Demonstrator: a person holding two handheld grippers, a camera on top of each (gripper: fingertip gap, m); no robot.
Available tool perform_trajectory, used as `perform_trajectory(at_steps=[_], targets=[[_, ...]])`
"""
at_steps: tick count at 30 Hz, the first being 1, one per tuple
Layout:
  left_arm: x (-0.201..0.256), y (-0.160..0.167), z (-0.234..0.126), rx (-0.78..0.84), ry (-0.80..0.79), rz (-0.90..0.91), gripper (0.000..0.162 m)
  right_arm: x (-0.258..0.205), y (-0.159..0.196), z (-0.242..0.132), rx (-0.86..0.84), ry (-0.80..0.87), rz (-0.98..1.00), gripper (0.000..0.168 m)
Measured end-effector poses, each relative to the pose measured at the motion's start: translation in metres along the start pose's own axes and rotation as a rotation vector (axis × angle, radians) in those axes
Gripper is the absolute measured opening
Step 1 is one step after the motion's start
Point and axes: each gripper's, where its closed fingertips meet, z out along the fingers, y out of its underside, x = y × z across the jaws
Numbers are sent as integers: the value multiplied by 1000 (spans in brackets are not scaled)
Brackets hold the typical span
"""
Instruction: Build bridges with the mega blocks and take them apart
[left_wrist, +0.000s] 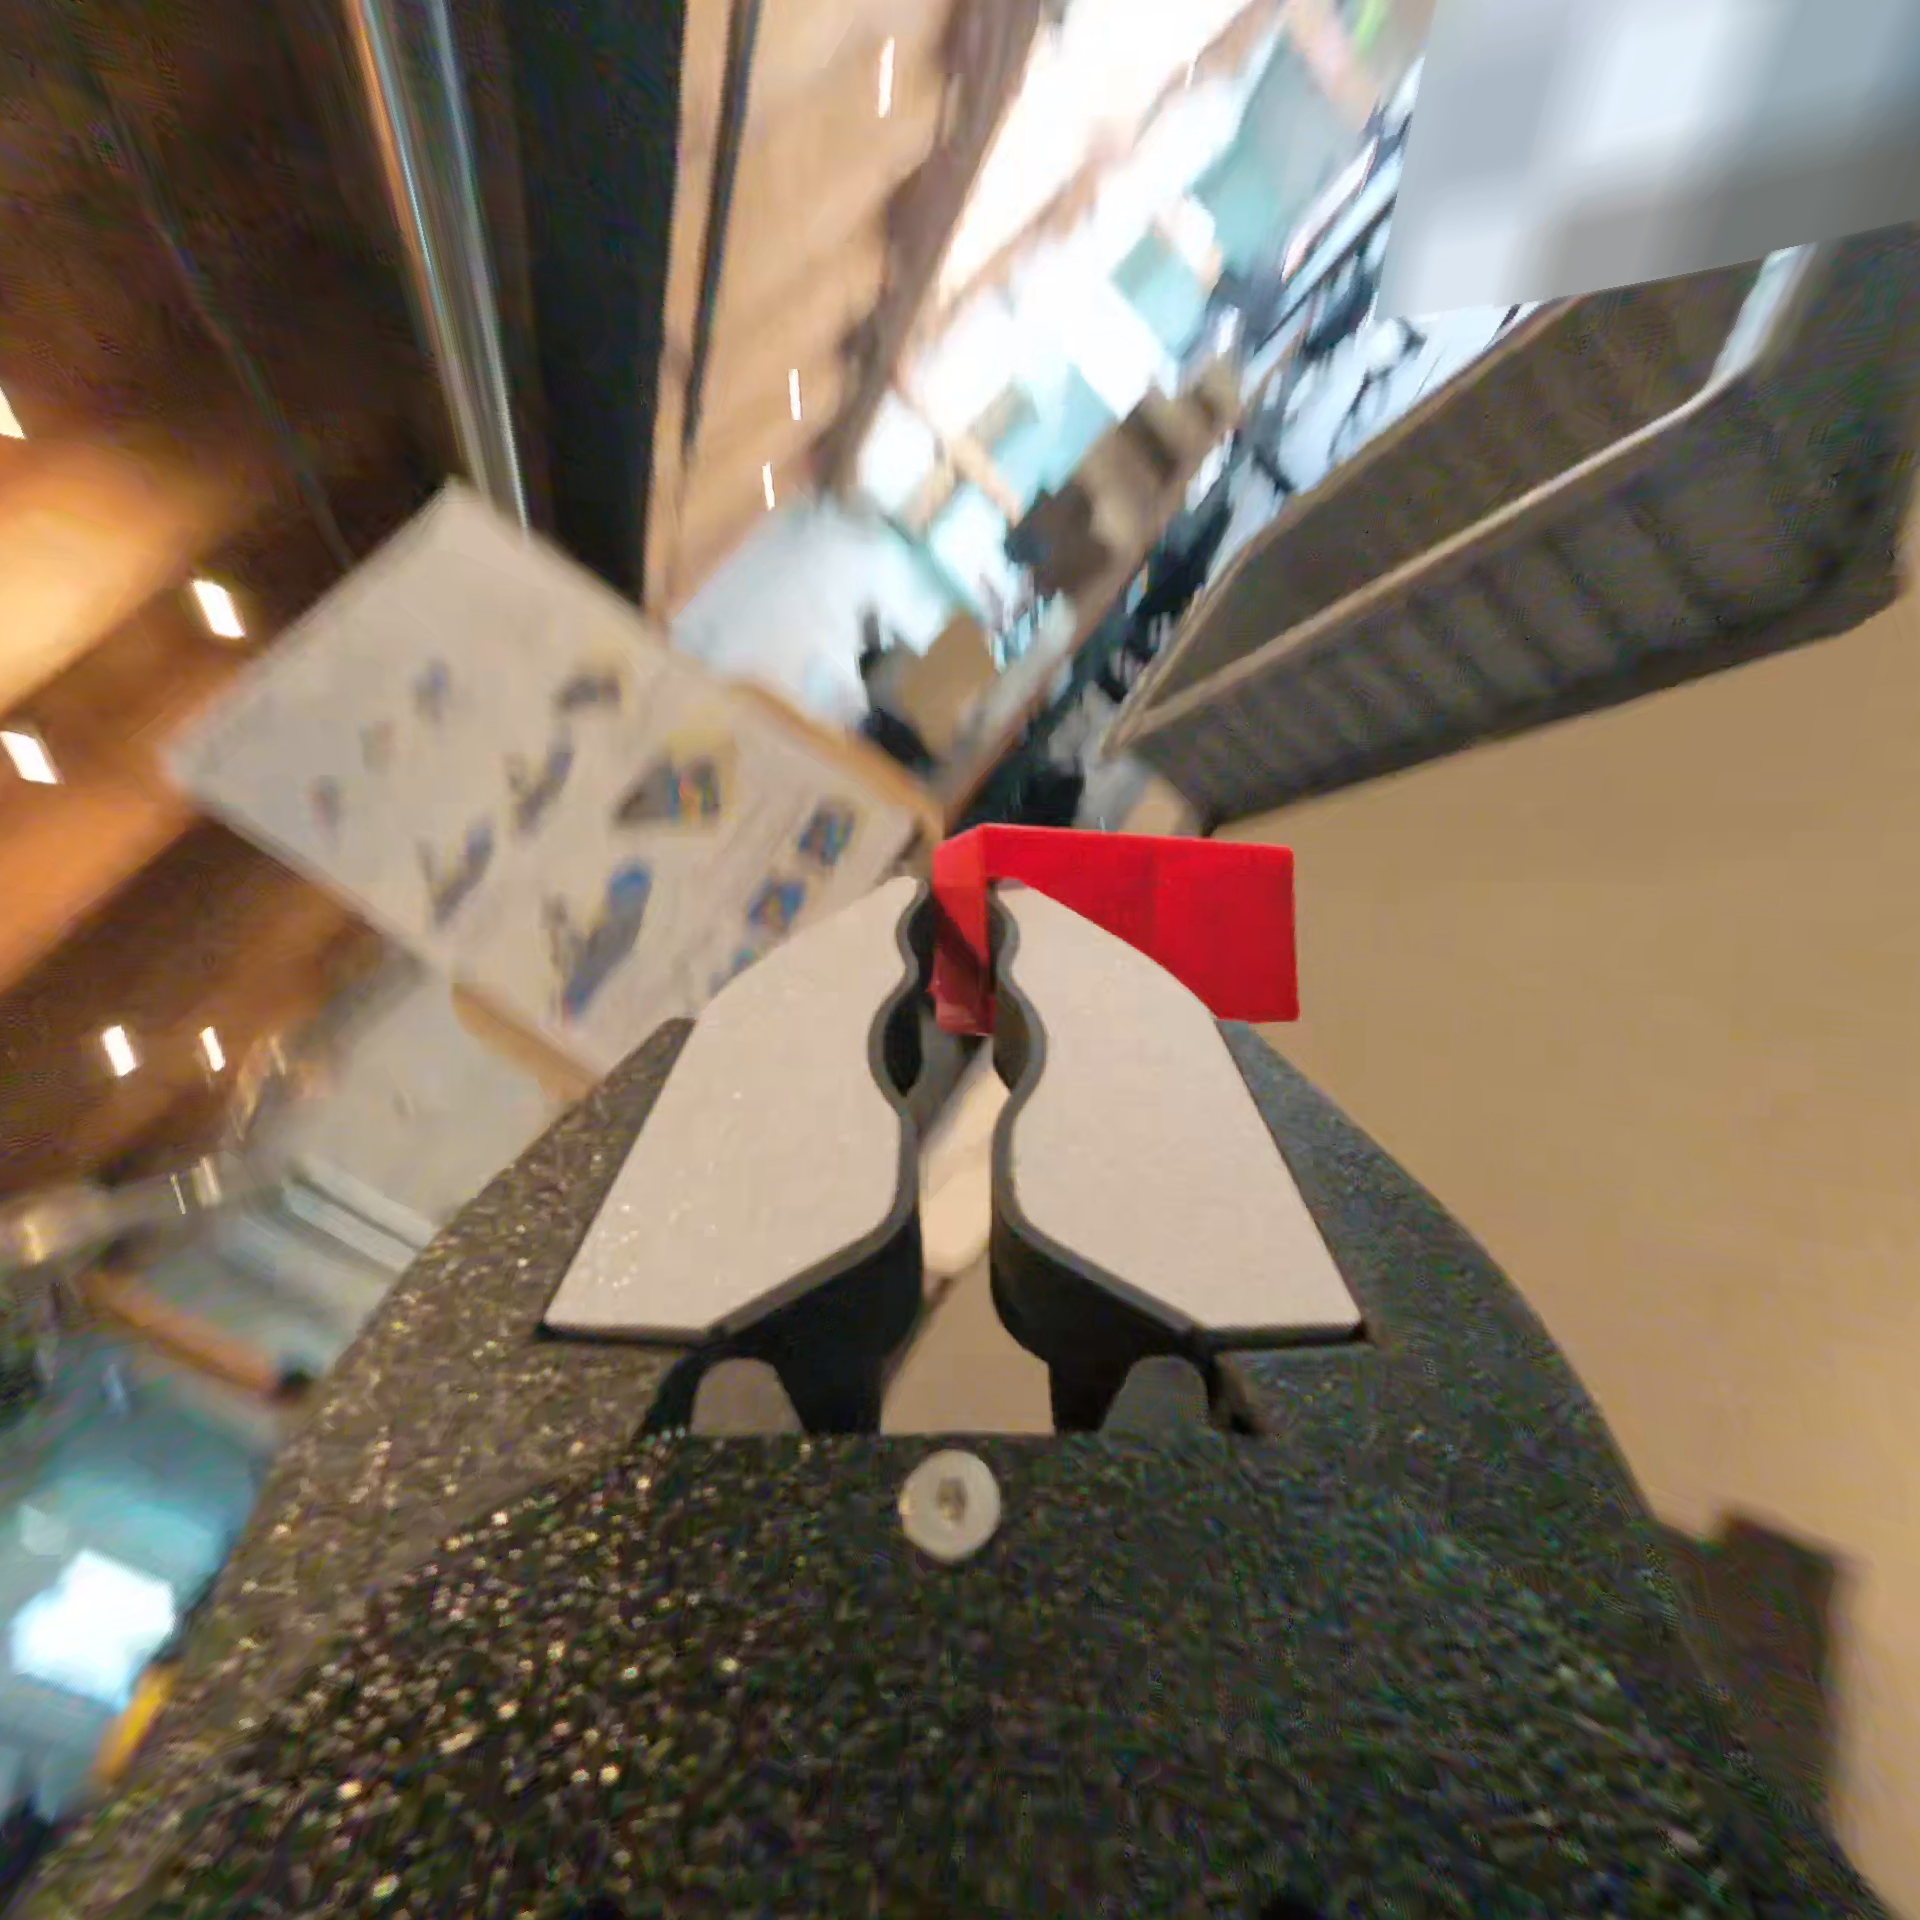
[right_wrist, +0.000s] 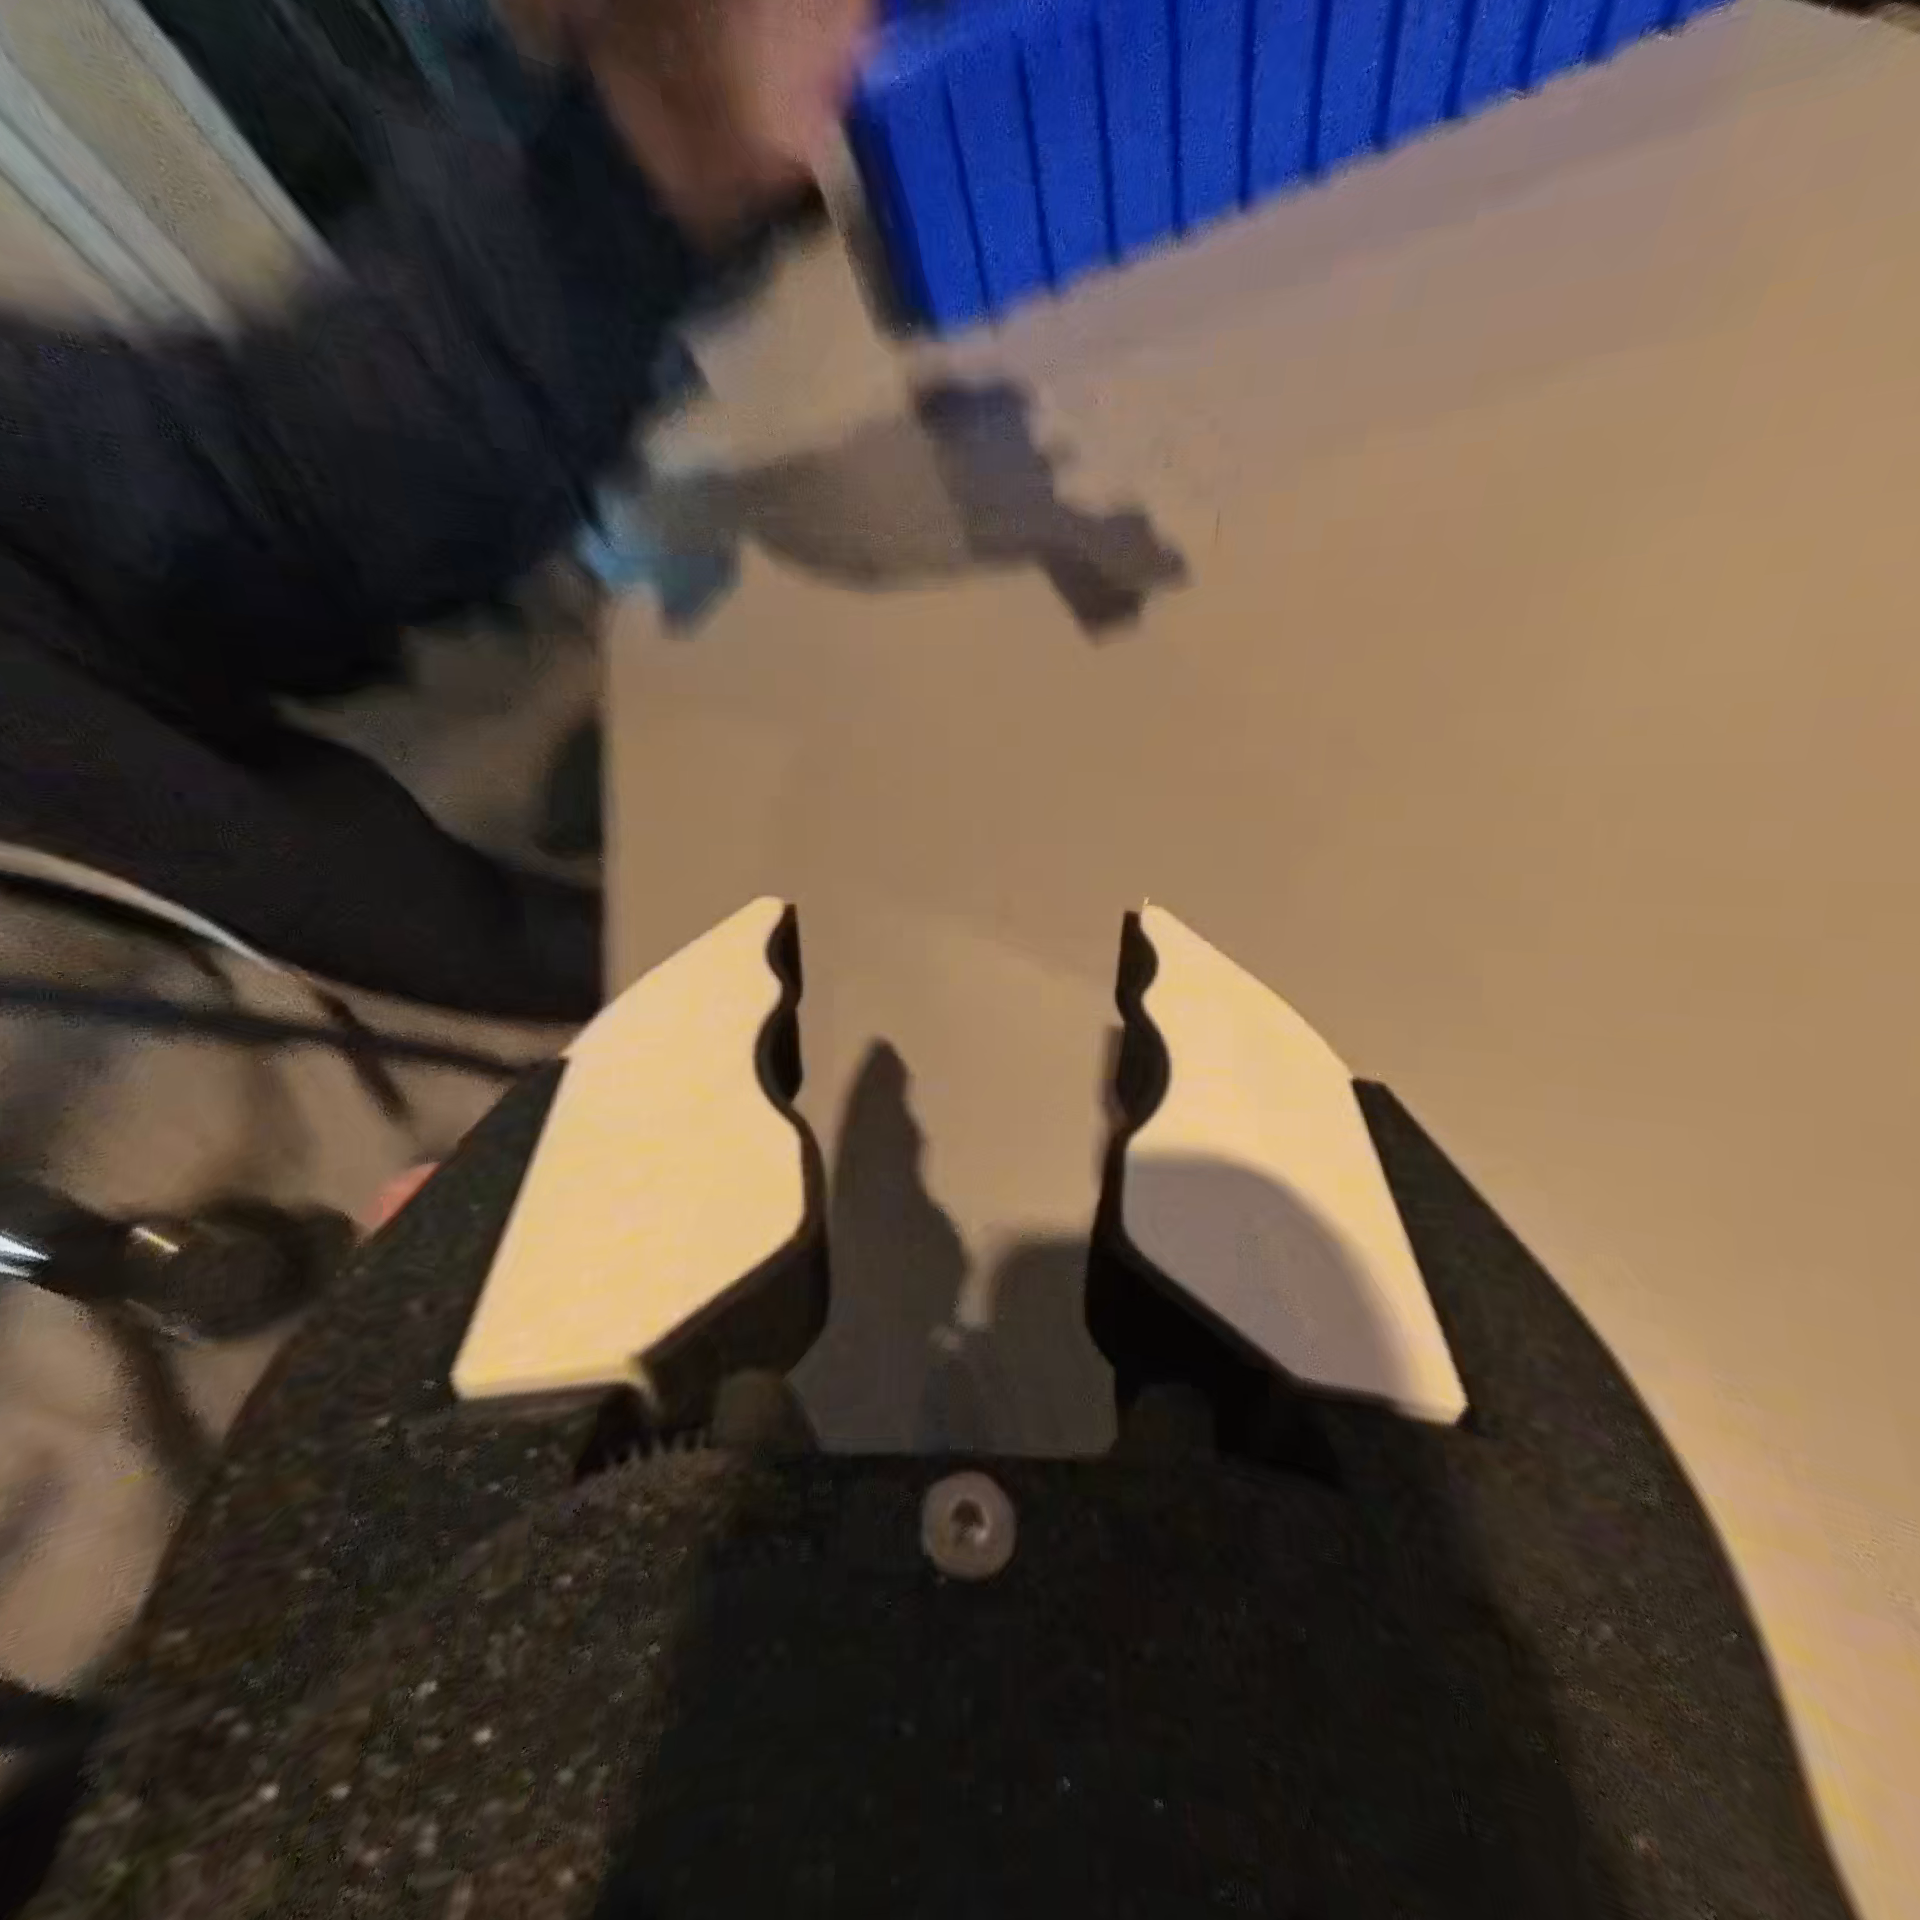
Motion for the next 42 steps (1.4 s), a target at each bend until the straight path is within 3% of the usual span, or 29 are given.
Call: perform_trajectory(at_steps=[3,6,8,17,21,23,27,30,35,39,42], targets=[[52,-33,13,255,-22,64,7,10,-39,-1,233,-238,296,66],[69,-40,21,327,-72,49,7,27,-66,-18,461,-441,507,64],[78,-44,22,365,-72,51,7,41,-69,-23,541,-470,578,64],[103,-54,23,432,-24,33,7,14,-72,-8,514,-652,561,63],[107,-53,21,435,-5,-1,7,1,-74,-4,509,-721,538,40],[106,-53,19,446,11,-42,7,-2,-75,-3,510,-715,519,39],[110,-41,17,396,116,-135,23,6,-77,-4,532,-601,442,37],[108,-16,13,282,163,-197,35,25,-75,-2,499,-396,332,37],[83,29,4,114,120,-314,38,90,-28,32,52,89,51,37],[73,42,2,79,99,-356,37,124,4,49,-267,262,-111,37],[83,43,3,68,154,-359,39,134,17,54,-387,309,-167,37]])
